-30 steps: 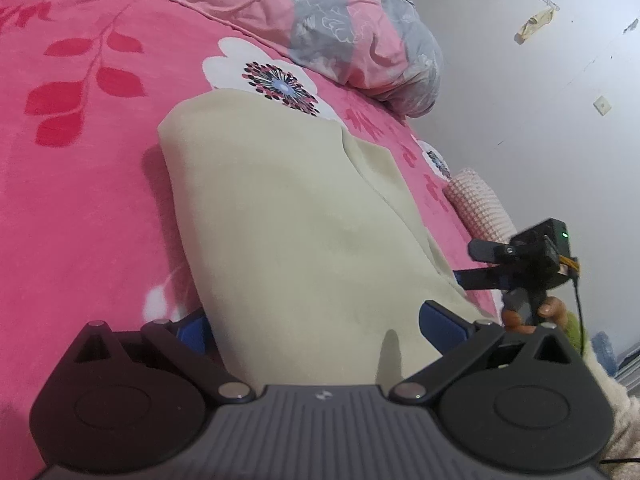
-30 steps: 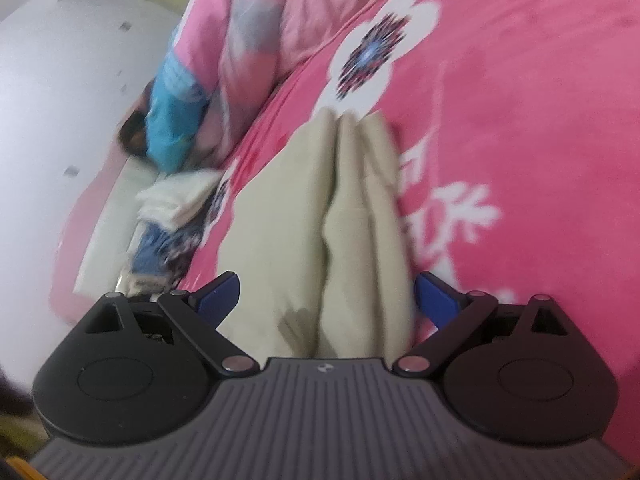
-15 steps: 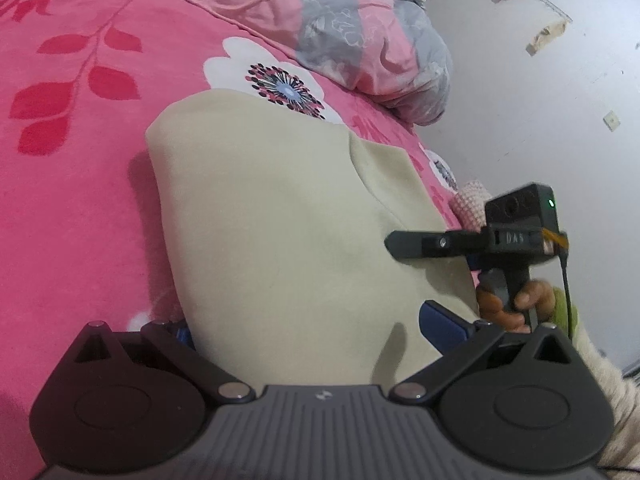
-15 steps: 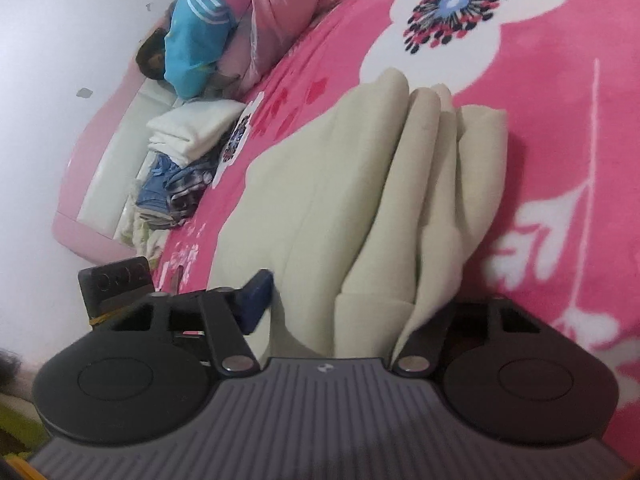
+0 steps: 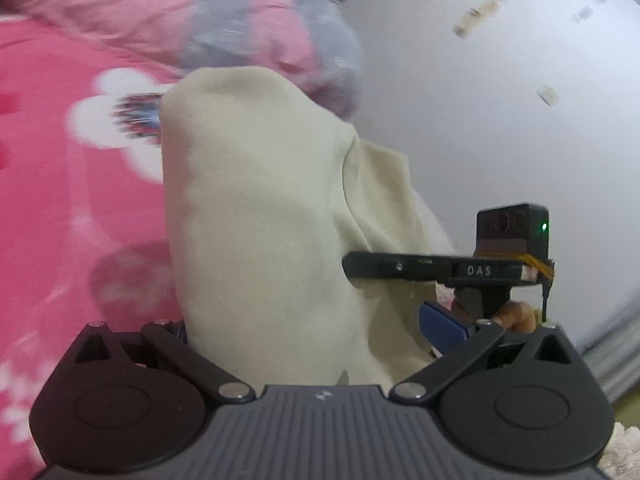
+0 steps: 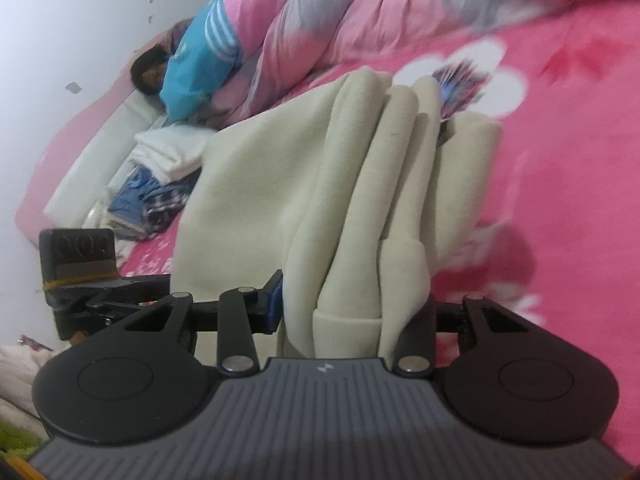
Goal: Fold clothes
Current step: 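Grasp the folded beige hoodie with the right tool and lift it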
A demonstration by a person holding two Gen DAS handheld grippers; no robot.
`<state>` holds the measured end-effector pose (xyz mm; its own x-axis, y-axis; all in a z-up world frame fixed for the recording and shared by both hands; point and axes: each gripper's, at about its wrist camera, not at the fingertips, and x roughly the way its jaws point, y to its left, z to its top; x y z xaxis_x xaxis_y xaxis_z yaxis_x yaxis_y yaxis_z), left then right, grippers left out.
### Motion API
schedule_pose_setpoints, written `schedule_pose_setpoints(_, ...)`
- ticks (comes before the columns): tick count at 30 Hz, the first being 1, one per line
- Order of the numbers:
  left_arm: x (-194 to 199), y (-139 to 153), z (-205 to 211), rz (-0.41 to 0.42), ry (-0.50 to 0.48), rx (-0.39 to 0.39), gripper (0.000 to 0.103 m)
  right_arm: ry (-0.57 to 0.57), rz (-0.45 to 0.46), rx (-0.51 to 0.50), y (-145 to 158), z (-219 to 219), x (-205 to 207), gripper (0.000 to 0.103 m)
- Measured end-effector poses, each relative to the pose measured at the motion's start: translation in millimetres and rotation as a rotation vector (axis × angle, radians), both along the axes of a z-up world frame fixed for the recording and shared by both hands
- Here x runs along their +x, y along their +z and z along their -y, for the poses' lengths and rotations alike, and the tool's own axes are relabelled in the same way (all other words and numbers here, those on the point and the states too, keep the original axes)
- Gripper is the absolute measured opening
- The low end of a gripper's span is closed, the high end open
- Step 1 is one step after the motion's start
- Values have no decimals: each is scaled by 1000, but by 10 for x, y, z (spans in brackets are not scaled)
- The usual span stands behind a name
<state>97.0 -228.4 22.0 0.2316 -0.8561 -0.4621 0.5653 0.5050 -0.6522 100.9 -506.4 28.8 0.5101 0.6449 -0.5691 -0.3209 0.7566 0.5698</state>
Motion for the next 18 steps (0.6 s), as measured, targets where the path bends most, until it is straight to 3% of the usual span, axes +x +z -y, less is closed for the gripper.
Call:
schedule_pose_setpoints(11,201,412,2348,72,-315,-90,102,-317,166,-351,1086,1731,-799,41)
schedule_pose_setpoints(18,364,402,3576,65,-389,-88,102,-392,187,-508,1224,2859,-777,41)
